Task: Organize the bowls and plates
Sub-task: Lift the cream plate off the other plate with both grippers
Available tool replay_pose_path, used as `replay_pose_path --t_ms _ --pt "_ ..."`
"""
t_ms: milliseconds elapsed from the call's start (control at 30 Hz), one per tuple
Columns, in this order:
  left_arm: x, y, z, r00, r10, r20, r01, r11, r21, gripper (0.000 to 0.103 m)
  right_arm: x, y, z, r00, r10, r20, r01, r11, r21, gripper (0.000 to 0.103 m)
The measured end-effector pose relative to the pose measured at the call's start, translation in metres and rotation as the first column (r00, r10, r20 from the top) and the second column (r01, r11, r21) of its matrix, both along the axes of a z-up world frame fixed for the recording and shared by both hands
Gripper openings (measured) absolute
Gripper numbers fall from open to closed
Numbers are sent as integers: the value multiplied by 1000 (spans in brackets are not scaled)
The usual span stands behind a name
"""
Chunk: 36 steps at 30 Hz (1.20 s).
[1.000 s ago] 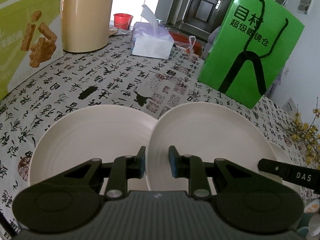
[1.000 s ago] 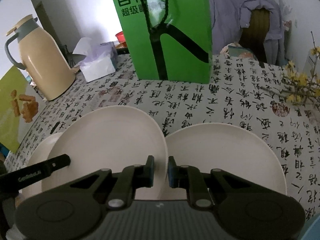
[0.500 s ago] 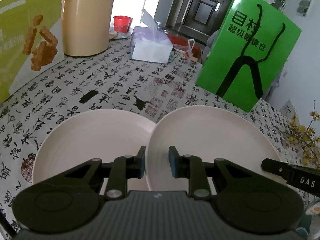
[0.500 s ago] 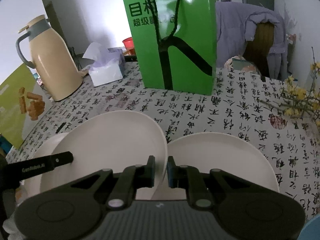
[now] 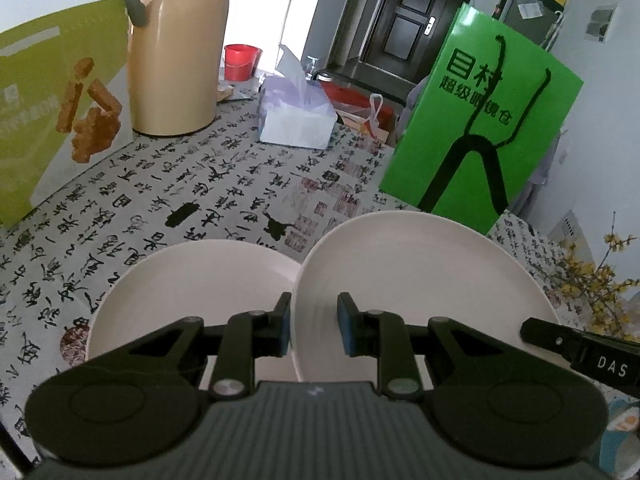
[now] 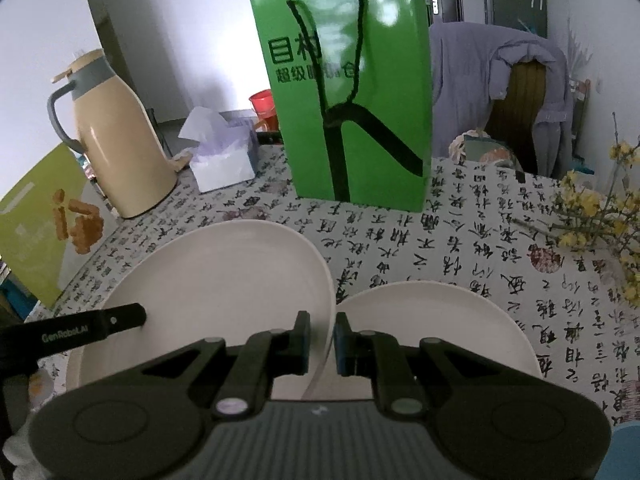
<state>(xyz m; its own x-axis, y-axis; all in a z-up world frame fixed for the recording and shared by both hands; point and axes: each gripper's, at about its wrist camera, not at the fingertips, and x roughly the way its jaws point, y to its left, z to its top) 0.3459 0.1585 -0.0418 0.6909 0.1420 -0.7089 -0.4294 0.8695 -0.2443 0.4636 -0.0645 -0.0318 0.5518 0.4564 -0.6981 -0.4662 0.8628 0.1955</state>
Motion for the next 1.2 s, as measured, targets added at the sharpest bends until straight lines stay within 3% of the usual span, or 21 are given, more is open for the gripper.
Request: replay_pose_path --t_ms 1200 --pt "-80 -18 67 996 5 87 -8 999 36 24 -84 -22 58 996 6 84 -12 997 70 12"
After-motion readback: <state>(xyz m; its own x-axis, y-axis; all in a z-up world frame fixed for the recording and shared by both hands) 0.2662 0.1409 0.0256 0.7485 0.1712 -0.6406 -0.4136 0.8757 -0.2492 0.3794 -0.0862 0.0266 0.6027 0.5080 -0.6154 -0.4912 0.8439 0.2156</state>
